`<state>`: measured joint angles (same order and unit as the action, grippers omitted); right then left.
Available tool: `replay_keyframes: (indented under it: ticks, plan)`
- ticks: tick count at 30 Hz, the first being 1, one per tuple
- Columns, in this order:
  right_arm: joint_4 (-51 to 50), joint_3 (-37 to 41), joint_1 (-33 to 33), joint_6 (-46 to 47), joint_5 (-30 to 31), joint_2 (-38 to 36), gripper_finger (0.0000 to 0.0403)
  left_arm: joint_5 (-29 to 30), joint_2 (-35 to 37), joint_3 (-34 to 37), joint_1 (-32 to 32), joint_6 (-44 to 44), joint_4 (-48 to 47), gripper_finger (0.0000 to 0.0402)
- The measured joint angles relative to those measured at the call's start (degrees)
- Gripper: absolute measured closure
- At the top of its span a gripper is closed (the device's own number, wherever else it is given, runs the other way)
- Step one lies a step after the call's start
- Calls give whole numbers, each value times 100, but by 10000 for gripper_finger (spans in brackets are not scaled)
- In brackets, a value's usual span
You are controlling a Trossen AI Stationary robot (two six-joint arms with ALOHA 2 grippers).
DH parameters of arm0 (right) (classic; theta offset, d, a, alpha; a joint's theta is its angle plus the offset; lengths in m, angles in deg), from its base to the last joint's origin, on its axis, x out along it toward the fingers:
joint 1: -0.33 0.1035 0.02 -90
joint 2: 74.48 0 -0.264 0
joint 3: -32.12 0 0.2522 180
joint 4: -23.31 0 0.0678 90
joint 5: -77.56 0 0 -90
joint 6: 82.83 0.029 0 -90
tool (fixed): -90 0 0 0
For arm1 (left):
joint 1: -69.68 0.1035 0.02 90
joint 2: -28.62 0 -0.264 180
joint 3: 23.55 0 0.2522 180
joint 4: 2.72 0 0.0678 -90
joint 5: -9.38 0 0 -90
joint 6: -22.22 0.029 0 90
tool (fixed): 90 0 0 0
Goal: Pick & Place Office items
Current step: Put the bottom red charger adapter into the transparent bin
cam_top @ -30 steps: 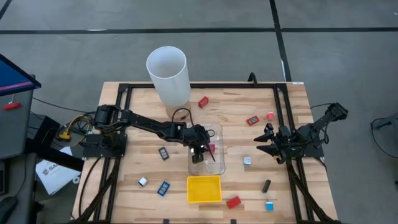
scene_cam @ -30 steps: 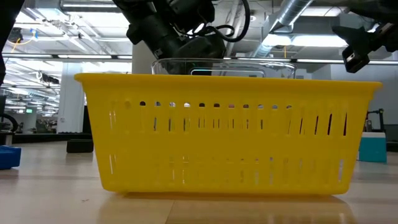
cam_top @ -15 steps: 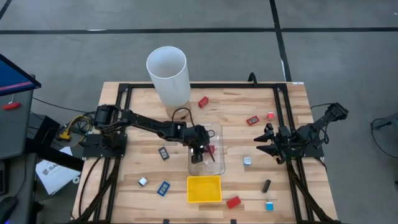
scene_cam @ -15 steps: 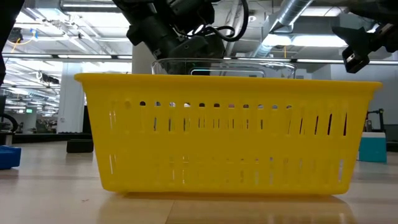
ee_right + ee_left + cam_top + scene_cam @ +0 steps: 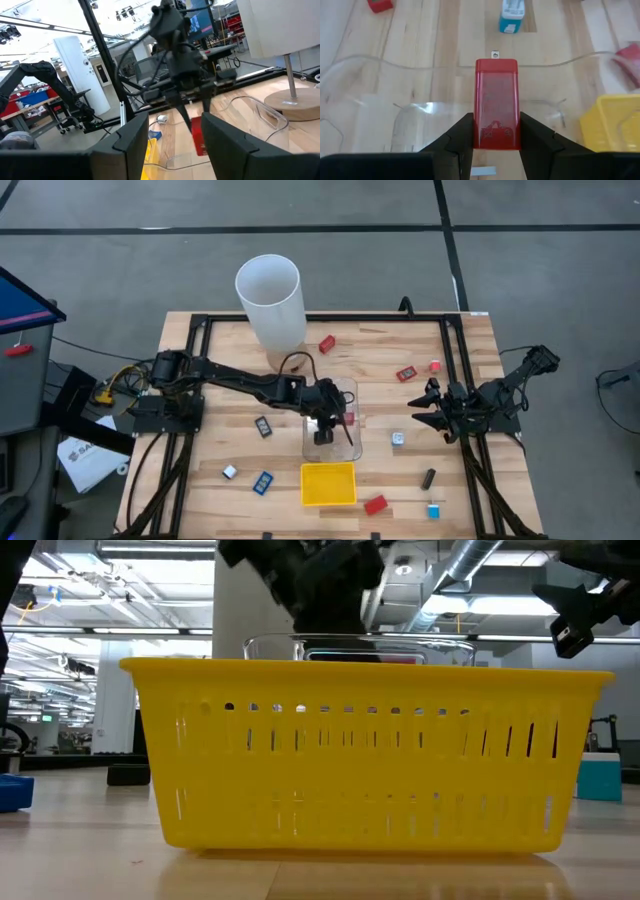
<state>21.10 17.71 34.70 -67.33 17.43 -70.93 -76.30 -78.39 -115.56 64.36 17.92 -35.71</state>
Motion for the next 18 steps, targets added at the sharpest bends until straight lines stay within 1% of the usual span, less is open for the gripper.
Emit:
replay_keyframes:
  ticks: [2,5,9,12,14,18]
  plan:
    - [0,0,0,0,1,-1,228,46,-60,-1,12,-89,-186,286]
    - [0,-1,0,0,2,0,228,82,-410,-8,66,-196,-244,286]
    - [24,-2,0,-4,2,-2,228,22,-920,-582,66,-106,-395,286]
    - [34,-2,0,-29,2,-1,228,-25,-1216,-967,51,32,-850,286]
    - [31,-2,0,-31,2,-2,228,-19,-1293,-1092,57,68,-1072,286]
    - [-47,-2,0,-35,2,0,228,2,-1179,-1150,70,76,-1055,286]
